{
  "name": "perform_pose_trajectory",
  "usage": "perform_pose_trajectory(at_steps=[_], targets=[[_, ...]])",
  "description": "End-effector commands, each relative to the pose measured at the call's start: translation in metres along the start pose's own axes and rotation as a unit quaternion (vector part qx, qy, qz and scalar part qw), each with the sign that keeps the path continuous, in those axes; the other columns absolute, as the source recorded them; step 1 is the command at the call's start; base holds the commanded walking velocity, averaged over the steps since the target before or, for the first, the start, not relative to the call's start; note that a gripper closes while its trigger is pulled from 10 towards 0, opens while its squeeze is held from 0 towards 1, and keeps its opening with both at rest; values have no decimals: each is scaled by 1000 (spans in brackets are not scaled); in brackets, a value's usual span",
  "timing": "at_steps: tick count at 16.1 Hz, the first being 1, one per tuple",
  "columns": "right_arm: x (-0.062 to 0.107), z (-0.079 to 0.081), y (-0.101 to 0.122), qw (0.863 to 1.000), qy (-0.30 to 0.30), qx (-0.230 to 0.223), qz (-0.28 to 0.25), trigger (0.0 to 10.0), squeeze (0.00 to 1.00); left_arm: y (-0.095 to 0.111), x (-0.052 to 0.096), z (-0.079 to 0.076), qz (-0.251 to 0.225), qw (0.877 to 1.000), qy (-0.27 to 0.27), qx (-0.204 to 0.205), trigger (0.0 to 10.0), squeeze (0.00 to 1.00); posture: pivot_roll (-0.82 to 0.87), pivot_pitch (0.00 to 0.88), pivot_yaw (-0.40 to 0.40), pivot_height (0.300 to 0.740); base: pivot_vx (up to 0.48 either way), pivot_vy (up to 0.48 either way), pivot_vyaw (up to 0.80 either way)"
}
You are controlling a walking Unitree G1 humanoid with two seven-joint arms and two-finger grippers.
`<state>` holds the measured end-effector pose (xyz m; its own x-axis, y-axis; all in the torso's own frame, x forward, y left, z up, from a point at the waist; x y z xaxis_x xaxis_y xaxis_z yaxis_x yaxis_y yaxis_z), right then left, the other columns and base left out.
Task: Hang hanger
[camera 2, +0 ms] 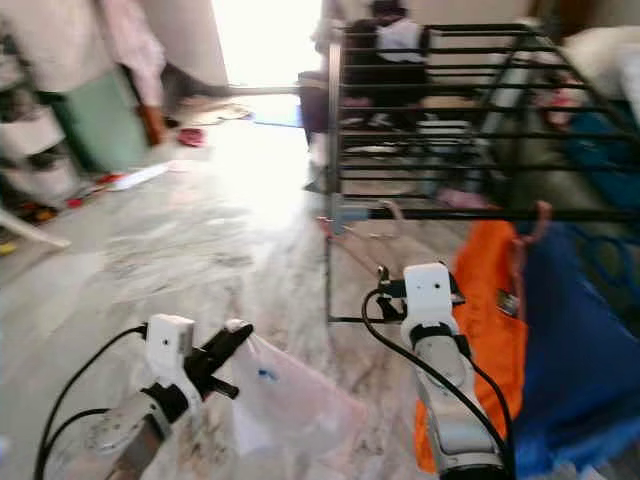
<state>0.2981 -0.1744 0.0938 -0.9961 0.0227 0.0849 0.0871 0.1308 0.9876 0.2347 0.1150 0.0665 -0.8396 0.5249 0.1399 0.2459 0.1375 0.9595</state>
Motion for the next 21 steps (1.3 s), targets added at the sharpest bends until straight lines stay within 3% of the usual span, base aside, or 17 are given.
perform_pose_trajectory(at_steps=[1,10,14,21], targets=[[-2,2,-1,1000,6,-3,8,10000,0,4,1,2,-7,1000,2,-11,10000,0,-98,24,29,740,0,0,0],[-32,-17,16,1000,13,21,14,10000,0,2,6,-3,16,999,-29,-10,10000,0,-82,65,37,740,0,0,0],[-48,-12,21,999,40,12,28,10000,0,0,11,-7,33,998,-56,-9,10000,0,-74,83,37,740,0,0,0],[-49,3,-9,992,70,14,107,10000,0,0,12,-9,39,997,-61,-7,10000,0,-65,77,29,740,0,0,0]])
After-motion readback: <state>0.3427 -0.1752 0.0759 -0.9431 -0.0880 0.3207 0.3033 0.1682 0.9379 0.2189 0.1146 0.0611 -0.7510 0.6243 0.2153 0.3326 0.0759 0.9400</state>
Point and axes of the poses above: a point about 5 cm out from each wrist's last joint towards the gripper, its own x axis pointing back from the gripper into the wrist, its own y axis along the axis of the wrist's last joint, z = x × y, the point moved 1 cm from there along -x, pointing out of the wrist towards the gripper, and after that the axes turned 4 degrees about -x, right-handed, at the moved point
